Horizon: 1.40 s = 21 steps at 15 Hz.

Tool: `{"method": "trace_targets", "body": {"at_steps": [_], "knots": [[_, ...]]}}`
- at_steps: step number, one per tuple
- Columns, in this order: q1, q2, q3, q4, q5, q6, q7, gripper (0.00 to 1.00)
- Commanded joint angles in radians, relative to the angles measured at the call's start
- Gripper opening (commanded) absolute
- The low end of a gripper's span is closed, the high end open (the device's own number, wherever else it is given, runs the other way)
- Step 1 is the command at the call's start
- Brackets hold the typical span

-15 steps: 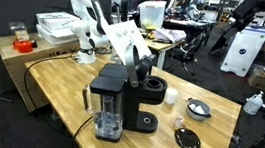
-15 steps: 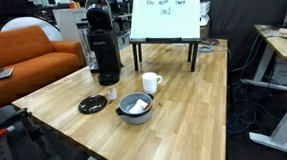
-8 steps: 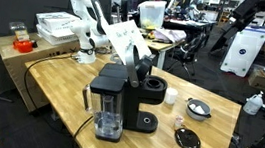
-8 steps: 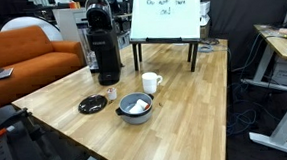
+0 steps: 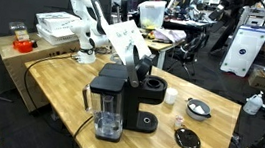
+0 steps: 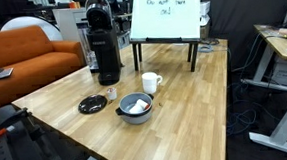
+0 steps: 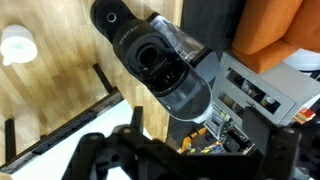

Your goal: Close the top of the coffee machine.

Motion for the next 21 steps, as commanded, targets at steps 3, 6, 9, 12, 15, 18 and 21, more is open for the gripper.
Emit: {"method": "trace_targets", "body": {"at_steps": [3,6,9,12,15,18,21], "knots": [[0.044,0.196,0.055,0.133,0.245,0.009,-0.119,1.0],[0.001,0.211,0.123,0.132,0.266,0.002,-0.119,1.0],[-0.001,0.255,0.139,0.171,0.284,0.003,-0.135,1.0],[-0.006,0.25,0.137,0.172,0.284,0.001,-0.136,1.0],[-0.006,0.25,0.138,0.172,0.284,0.001,-0.136,1.0],[-0.01,0.254,0.149,0.173,0.307,0.016,-0.142,1.0],[-0.014,0.269,0.166,0.19,0.351,0.024,-0.154,1.0]]}}
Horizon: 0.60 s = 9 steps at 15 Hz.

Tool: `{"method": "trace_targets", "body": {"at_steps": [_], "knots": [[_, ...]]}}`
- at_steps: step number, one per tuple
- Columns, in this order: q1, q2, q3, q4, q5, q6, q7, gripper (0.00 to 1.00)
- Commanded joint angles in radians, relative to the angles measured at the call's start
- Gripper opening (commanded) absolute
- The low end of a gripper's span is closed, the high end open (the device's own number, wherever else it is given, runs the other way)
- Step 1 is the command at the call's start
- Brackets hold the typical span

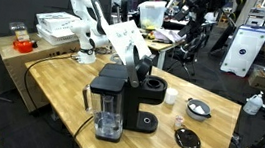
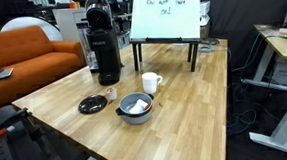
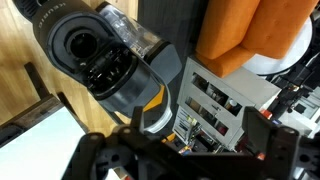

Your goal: Close the top of the coffee machine.

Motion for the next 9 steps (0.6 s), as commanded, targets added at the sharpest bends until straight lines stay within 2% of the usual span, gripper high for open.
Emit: {"method": "trace_targets", "body": {"at_steps": [1,9], "knots": [[-0.03,0.027,0.038,0.028,0.094,0.019,-0.024,1.0],[-0.044,0.154,0.084,0.122,0.207,0.099,-0.029,1.0]]}}
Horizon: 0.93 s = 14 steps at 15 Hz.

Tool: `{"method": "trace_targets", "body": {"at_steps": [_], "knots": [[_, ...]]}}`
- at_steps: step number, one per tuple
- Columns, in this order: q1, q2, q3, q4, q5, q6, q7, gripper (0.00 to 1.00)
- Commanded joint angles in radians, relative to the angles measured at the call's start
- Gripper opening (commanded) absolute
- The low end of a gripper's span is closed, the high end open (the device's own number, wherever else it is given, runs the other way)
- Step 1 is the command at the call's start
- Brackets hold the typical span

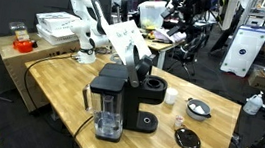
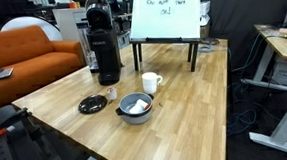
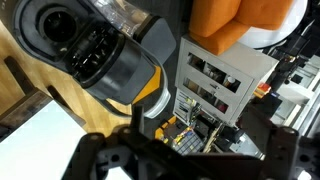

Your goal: Close the top of the coffee machine.

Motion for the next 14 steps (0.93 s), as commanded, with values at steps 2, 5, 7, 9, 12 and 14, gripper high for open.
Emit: {"method": "trace_targets", "body": {"at_steps": [2,5,7,9,12,14], "knots": [[-0.028,0.101,0.058,0.108,0.099,0.03,-0.032,1.0],[-0.03,0.146,0.085,0.167,0.133,0.087,-0.023,1.0],[-0.028,0.166,0.099,0.189,0.152,0.164,-0.009,1.0],[-0.026,0.181,0.11,0.204,0.159,0.201,-0.009,1.0],[-0.018,0.196,0.132,0.215,0.172,0.288,0.026,1.0],[0.013,0.201,0.121,0.219,0.191,0.325,0.039,1.0]]}}
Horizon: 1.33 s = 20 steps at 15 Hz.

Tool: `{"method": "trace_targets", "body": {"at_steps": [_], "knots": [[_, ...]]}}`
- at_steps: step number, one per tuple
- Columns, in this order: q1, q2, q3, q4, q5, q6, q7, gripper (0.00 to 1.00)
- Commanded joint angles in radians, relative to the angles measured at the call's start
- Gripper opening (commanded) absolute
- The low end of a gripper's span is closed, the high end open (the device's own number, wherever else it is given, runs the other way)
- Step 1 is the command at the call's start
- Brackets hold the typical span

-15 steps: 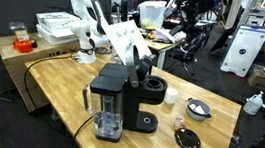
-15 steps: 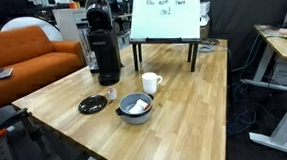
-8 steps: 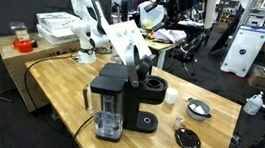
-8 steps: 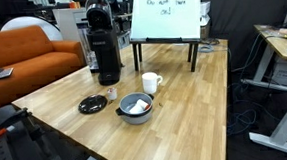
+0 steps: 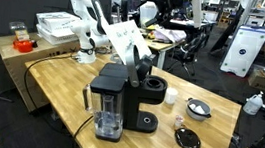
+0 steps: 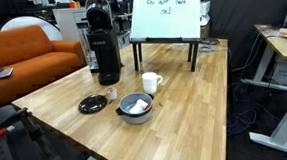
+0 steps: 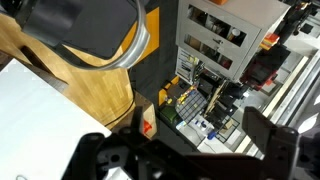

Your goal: Close the top of the coffee machine.

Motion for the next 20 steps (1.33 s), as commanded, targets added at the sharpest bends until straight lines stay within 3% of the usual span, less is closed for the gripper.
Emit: {"method": "trace_targets", "body": {"at_steps": [1,6,15,20], "knots": [[0.018,0.021,0.012,0.025,0.055,0.07,0.022,1.0],[0.039,0.017,0.022,0.019,0.088,0.129,0.06,1.0],[0.039,0.011,0.016,0.007,0.056,0.11,0.063,1.0],[0.039,0.022,0.022,0.041,0.257,0.131,0.033,1.0]]}}
